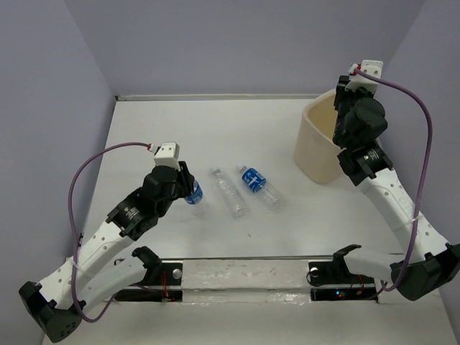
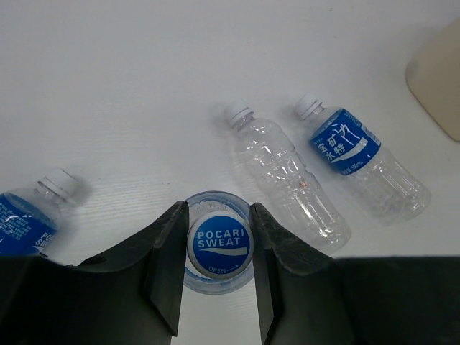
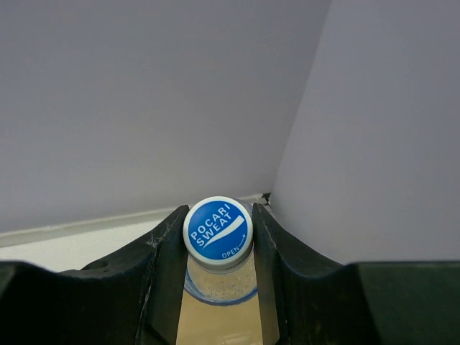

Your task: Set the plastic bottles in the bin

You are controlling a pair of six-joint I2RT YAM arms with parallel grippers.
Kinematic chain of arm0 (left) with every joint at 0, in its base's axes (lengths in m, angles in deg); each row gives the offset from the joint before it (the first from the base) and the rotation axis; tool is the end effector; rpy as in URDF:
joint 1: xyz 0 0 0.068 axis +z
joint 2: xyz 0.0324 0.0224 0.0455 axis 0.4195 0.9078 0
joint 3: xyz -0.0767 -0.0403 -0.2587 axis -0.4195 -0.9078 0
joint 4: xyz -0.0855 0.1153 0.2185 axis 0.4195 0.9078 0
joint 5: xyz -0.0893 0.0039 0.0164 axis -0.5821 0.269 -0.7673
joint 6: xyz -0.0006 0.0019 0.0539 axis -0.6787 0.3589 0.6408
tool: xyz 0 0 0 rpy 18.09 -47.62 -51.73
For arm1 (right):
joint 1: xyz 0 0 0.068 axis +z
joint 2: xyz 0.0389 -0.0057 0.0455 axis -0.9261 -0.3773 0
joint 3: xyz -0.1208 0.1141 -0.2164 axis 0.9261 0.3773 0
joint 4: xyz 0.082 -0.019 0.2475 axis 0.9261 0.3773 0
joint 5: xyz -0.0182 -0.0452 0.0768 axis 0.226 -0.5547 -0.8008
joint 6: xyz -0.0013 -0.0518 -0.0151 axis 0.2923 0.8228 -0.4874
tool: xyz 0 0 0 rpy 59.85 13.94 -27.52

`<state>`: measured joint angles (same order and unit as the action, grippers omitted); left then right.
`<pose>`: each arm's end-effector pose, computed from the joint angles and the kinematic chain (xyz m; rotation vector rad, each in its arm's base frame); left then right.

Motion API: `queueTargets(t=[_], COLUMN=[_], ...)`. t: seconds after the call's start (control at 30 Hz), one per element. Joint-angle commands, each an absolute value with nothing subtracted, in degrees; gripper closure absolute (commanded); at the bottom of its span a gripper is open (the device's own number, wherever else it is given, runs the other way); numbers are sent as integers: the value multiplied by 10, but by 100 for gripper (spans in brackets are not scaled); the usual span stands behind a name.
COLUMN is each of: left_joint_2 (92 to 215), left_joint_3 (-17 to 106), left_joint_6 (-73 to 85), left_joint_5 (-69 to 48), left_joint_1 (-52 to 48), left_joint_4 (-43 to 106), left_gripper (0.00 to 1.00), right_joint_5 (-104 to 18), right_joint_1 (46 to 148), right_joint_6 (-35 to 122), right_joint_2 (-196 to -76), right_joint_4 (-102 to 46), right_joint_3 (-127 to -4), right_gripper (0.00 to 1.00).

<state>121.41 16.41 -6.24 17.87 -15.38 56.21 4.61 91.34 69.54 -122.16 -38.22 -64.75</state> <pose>0.1383 -0.1006 0.3198 0.0372 1.9366 -0.4105 0.2370 0.0779 0.4798 0.1233 1.3416 -0.3759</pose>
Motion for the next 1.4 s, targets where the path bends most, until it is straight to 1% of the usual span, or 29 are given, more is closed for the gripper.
queueTargets(t=[0.0,0.2,0.27,0.3,0.33,0.37,0.4,0.43,0.47,0.53,0.63,0.77,0.8,0.87,0.93,0.97,1.0,1.03,1.07,1.1,1.13,1.17,1.2,1.23,1.3,1.37], left_joint_2=[1201,1201,1206,1208,1211,1219,1224,1231,1245,1260,1301,1373,1405,1452,1484,1519,1538,1556,1597,1619,1640,1682,1703,1723,1778,1816], left_joint_3=[203,246,274,284,310,323,337,352,382,416,480,566,600,650,684,723,743,763,811,836,860,907,930,951,1007,1029], left_joint_6=[-57,-45,-39,-32,-29,-26,-23,-16,-14,-10,-8,-7,-4,-1,6,10,14,20,22,28,34,41,45,48,53,57], left_joint_5=[197,205,208,208,207,204,201,196,182,164,118,85,91,101,106,119,121,122,121,124,127,128,129,128,132,138], left_joint_1=[-159,-159,-159,-159,-159,-159,-159,-159,-159,-159,-160,-184,-206,-231,-272,-284,-297,-316,-324,-334,-347,-351,-356,-358,-361,-361], left_joint_4=[563,582,589,594,596,598,600,600,600,596,579,562,554,546,526,518,502,496,489,480,475,471,460,455,442,406], left_gripper=[100,100,100,100,100,100,100,100,100,100,100,100,100,100,100,100,100,100,100,100,100,100,100,100,100,100], right_joint_5=[6,-76,-105,-109,-110,-110,-109,-110,-104,-106,-120,-116,-115,-138,-158,-171,-178,-192,-194,-195,-196,-198,-199,-201,-204,-202], right_joint_1=[885,861,856,856,856,851,851,845,839,834,820,809,809,809,809,809,809,809,809,809,809,809,809,809,809,809], right_joint_6=[604,511,471,461,454,445,433,428,422,417,414,429,432,426,407,400,385,376,367,350,345,341,335,331,327,327], right_joint_2=[-1200,-1207,-1212,-1223,-1232,-1239,-1249,-1267,-1272,-1269,-1255,-1254,-1254,-1233,-1177,-1155,-1113,-1091,-1070,-1051,-1013,-997,-968,-968,-930,-897], right_joint_4=[-344,-299,-247,-206,-184,-162,-143,-107,-95,-82,-75,-53,-44,-34,-37,-44,-48,-55,-58,-59,-64,-65,-65,-66,-66,-64], right_joint_3=[-607,-588,-606,-617,-641,-653,-664,-675,-689,-694,-709,-765,-790,-790,-777,-756,-745,-734,-712,-700,-688,-665,-654,-644,-625,-603], right_gripper=[100,100,100,98,84,76,63,36,25,8,1,0,1,4,8,17,27,60,82,97,100,100,100,100,100,100])
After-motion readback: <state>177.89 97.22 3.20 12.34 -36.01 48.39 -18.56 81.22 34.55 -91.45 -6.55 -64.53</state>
